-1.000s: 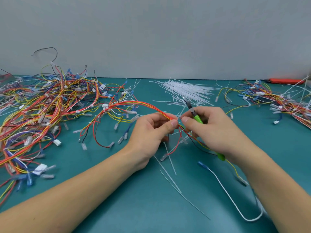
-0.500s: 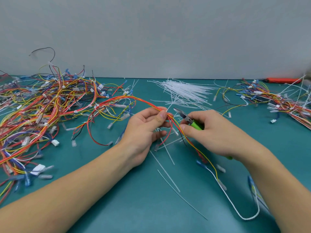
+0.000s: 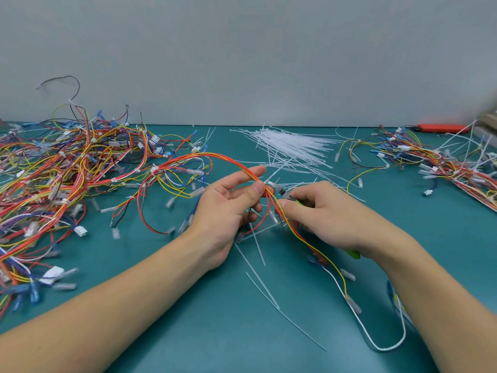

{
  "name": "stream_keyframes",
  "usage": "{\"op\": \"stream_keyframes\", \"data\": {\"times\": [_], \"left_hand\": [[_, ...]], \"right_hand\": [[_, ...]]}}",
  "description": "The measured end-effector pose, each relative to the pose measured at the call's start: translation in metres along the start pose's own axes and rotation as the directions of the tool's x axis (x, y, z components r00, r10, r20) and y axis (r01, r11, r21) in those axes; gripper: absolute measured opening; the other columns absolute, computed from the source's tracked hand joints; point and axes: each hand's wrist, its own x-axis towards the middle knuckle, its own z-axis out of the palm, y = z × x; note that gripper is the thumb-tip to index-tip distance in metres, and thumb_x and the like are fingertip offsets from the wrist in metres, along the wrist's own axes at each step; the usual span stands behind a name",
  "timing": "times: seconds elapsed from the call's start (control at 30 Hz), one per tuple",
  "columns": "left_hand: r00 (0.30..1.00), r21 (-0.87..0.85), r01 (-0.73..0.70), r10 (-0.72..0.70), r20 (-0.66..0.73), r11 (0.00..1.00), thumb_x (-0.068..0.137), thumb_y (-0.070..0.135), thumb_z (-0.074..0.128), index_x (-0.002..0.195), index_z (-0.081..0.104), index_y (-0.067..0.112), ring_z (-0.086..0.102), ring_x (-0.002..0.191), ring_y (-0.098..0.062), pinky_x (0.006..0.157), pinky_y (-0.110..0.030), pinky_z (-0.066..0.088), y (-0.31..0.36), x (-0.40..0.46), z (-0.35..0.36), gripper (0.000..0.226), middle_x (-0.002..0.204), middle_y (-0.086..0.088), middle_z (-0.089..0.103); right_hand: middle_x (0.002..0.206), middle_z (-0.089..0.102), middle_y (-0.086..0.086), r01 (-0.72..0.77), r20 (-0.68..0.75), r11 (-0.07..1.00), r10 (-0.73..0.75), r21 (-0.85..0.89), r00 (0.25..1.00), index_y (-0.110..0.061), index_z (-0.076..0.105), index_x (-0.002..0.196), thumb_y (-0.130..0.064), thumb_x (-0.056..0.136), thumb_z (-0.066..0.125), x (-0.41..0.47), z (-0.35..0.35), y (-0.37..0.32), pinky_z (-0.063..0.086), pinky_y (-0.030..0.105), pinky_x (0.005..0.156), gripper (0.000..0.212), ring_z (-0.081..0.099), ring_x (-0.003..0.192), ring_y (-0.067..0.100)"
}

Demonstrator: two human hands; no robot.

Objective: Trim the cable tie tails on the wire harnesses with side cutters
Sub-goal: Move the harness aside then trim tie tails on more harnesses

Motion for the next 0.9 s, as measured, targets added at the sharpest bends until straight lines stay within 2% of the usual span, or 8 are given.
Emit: {"op": "stream_keyframes", "data": {"times": [0.17, 0.37, 0.47, 0.67, 0.77, 0.9], "left_hand": [[1.0, -0.009, 0.003, -0.003, -0.018, 1.0, 0.094, 0.009, 0.068, 0.117, 0.074, 0.021, 0.051, 0.058, -0.008, 0.056, -0.02, 0.046, 0.002, 0.0008, 0.0005, 0.027, 0.087, -0.002, 0.075], [1.0, 0.006, 0.011, -0.011, 0.018, 1.0, 0.091, 0.012, 0.07, 0.114, 0.075, 0.02, 0.051, 0.059, -0.008, 0.057, -0.02, 0.047, 0.0, 0.0013, -0.001, 0.025, 0.087, 0.0, 0.075], [0.999, 0.004, 0.017, -0.017, 0.037, 1.0, 0.083, 0.019, 0.074, 0.113, 0.076, 0.021, 0.051, 0.059, -0.008, 0.057, -0.02, 0.047, -0.0002, 0.0019, -0.0018, 0.03, 0.086, 0.001, 0.075], [0.999, 0.011, 0.008, -0.009, 0.047, 1.0, 0.079, 0.021, 0.076, 0.111, 0.078, 0.02, 0.051, 0.06, -0.01, 0.057, -0.02, 0.048, -0.002, 0.0034, -0.0032, 0.032, 0.083, 0.002, 0.073], [0.999, 0.007, 0.015, -0.015, 0.049, 1.0, 0.079, 0.021, 0.076, 0.11, 0.079, 0.02, 0.052, 0.06, -0.01, 0.057, -0.02, 0.048, -0.0024, 0.0036, -0.0038, 0.031, 0.082, 0.002, 0.073], [0.999, 0.009, 0.013, -0.014, 0.049, 1.0, 0.079, 0.021, 0.076, 0.109, 0.079, 0.02, 0.052, 0.059, -0.01, 0.057, -0.02, 0.048, -0.0027, 0.0031, -0.0034, 0.031, 0.081, 0.001, 0.072]], "right_hand": [[0.058, 0.053, -0.004, 0.0, 0.038, 0.999, -0.001, 0.04, 0.999, -0.02, 0.062, 0.072, -0.067, 0.085, 0.051, 0.0, -0.0019, -0.001, 0.038, 0.037, 0.059, 0.05, 0.043, 0.055, 0.016], [0.063, 0.054, 0.01, 0.006, 0.035, 1.0, -0.007, 0.023, 0.999, -0.022, 0.066, 0.073, -0.071, 0.086, 0.05, 0.0004, -0.0016, -0.0007, 0.04, 0.04, 0.06, 0.053, 0.045, 0.057, 0.019], [0.066, 0.055, 0.017, 0.003, 0.036, 0.999, -0.004, 0.035, 0.999, -0.021, 0.067, 0.074, -0.072, 0.085, 0.05, 0.0006, -0.0015, -0.0002, 0.039, 0.04, 0.06, 0.055, 0.045, 0.057, 0.019], [0.058, 0.06, -0.001, -0.009, 0.06, 0.994, 0.002, 0.107, 0.998, -0.016, 0.064, 0.073, -0.063, 0.09, 0.054, 0.0009, 0.0002, 0.0007, 0.035, 0.031, 0.051, 0.05, 0.043, 0.051, 0.017], [0.059, 0.061, 0.002, -0.009, 0.07, 0.993, 0.0, 0.119, 0.998, -0.01, 0.063, 0.077, -0.061, 0.092, 0.054, 0.0007, -0.0002, 0.0006, 0.031, 0.026, 0.047, 0.053, 0.039, 0.049, 0.017], [0.063, 0.063, 0.014, -0.02, 0.081, 0.993, 0.011, 0.114, 0.997, -0.013, 0.064, 0.075, -0.065, 0.087, 0.054, 0.0003, -0.0016, -0.0001, 0.035, 0.035, 0.054, 0.055, 0.041, 0.051, 0.019]]}}
